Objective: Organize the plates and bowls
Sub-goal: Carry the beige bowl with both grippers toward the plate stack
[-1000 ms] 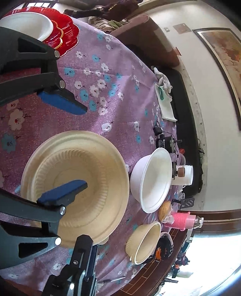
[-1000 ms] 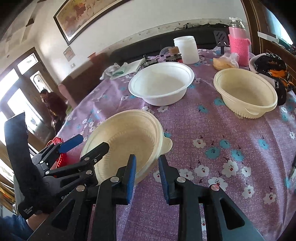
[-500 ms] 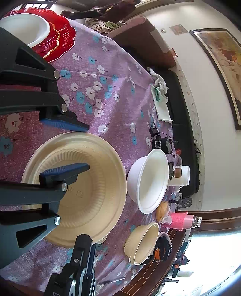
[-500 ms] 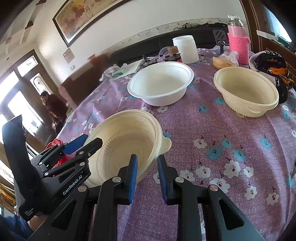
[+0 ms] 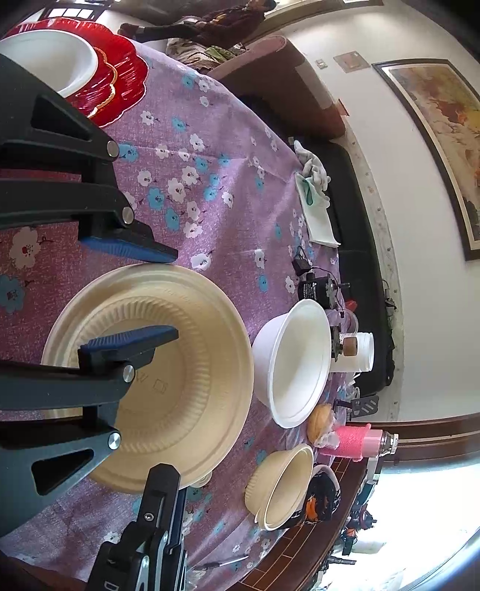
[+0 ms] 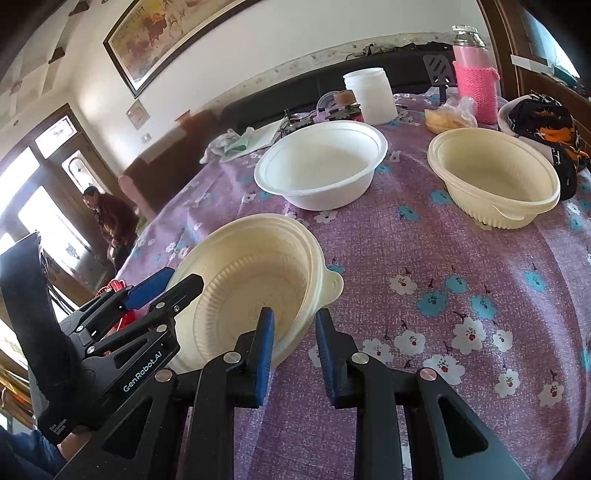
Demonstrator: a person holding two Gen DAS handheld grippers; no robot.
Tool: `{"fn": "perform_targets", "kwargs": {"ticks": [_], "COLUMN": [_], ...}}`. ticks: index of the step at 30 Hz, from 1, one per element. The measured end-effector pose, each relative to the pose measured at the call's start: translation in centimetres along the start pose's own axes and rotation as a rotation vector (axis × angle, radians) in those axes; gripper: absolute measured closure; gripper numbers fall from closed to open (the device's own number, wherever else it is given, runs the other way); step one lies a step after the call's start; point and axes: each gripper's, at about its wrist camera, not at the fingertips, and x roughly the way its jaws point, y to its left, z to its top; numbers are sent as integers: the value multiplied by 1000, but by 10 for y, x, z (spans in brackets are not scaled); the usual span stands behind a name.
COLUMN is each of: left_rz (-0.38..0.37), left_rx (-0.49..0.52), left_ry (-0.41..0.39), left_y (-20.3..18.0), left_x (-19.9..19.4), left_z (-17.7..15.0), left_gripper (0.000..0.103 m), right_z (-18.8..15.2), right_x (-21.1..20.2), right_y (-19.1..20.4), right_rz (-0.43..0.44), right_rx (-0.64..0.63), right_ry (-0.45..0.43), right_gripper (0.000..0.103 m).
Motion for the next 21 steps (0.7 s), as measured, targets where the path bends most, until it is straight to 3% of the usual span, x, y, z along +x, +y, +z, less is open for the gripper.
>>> {"fn": "perform_targets", "kwargs": {"ticks": [21], "left_rz": [64], "left_rx": [5], "left_ry": [-52], "left_y": [0], "left_x": [-18], "left_z": [0], "left_gripper": [69], "right_z": [-2], "right_x": [-9], "right_y": [5], "right_rz": [62], "right_rx": [-1], "right_ry": [-34], "right_gripper": [78]}}
